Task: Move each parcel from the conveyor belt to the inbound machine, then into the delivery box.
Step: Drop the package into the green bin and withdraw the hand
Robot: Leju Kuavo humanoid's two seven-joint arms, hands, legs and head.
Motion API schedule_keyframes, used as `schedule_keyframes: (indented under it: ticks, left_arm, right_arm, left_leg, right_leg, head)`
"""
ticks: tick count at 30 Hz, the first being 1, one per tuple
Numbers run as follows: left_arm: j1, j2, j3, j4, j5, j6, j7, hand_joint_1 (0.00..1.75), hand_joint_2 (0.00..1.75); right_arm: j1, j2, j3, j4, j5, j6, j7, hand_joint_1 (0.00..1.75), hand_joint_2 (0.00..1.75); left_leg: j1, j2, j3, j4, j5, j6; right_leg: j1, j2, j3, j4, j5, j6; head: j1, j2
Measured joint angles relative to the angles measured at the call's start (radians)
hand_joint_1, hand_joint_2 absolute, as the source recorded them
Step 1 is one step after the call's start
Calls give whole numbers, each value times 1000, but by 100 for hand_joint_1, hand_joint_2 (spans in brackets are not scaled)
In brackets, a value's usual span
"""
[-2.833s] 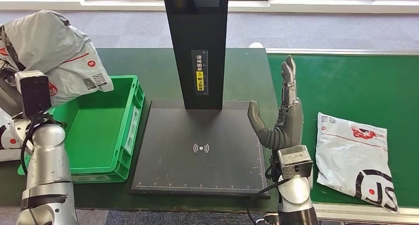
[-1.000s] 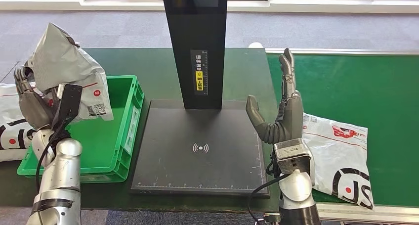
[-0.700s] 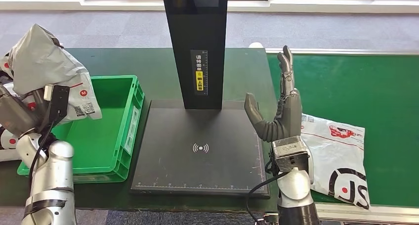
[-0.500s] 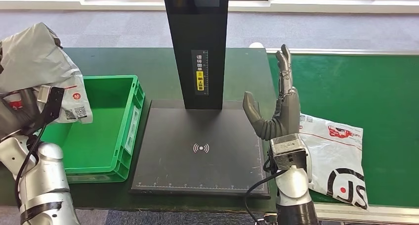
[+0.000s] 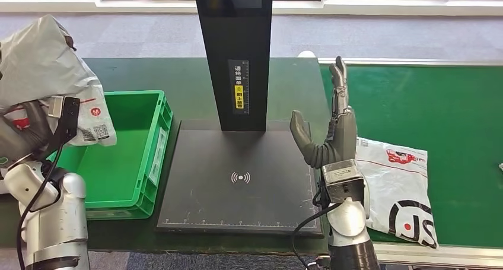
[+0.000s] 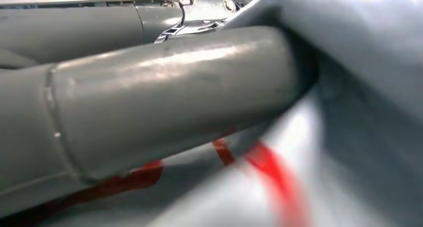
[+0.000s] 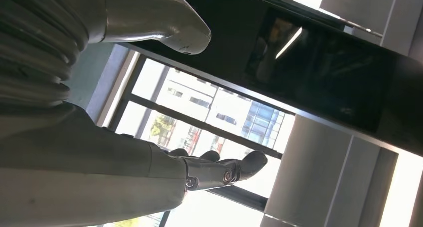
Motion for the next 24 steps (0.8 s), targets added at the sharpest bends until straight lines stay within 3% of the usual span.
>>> schedule_keyframes:
  ticks: [5, 9, 13, 17, 21, 24]
  left_arm:
    - [1, 7, -39, 6, 4, 0, -2, 0, 0]
    - [-14, 0, -55, 47, 124, -20, -113, 0, 0]
    - [-31, -20, -84, 93, 373, -174, -246, 0, 0]
    - [-50, -30, -101, 134, 582, -317, -327, 0, 0]
    - [-64, -31, -101, 169, 656, -370, -353, 0, 0]
    - [-73, -31, -106, 194, 626, -405, -327, 0, 0]
  right_arm:
    - [0, 0, 1, 2, 0, -2, 0, 0, 175]
    - [4, 0, 1, 3, 2, -1, 0, 0, 175]
    - [11, 0, 1, 0, 8, 10, 2, 0, 175]
    - [12, 0, 1, -2, 12, 30, 5, 0, 175]
    - [11, 0, 1, -2, 17, 39, 8, 0, 175]
    - [10, 0, 1, -2, 19, 45, 10, 0, 175]
  left_leg:
    - [0, 0, 0, 0, 0, 0]
    - [0, 0, 0, 0, 0, 0]
    - [0, 0, 0, 0, 0, 0]
    - [0, 1, 0, 1, 0, 0]
    - [0, 2, 0, 0, 0, 0]
    - [0, 1, 0, 0, 0, 0]
  right_leg:
    - [0, 0, 0, 0, 0, 0]
    - [0, 0, -1, 0, 0, 0]
    - [0, 0, -1, 0, 0, 0]
    - [0, 1, -1, 0, 1, -1]
    - [0, 1, -1, 0, 1, -1]
    - [0, 1, -1, 0, 1, -1]
  head:
    - [0, 0]
    - [0, 0]
    - [0, 0]
    - [0, 0]
    - [0, 0]
    - [0, 0]
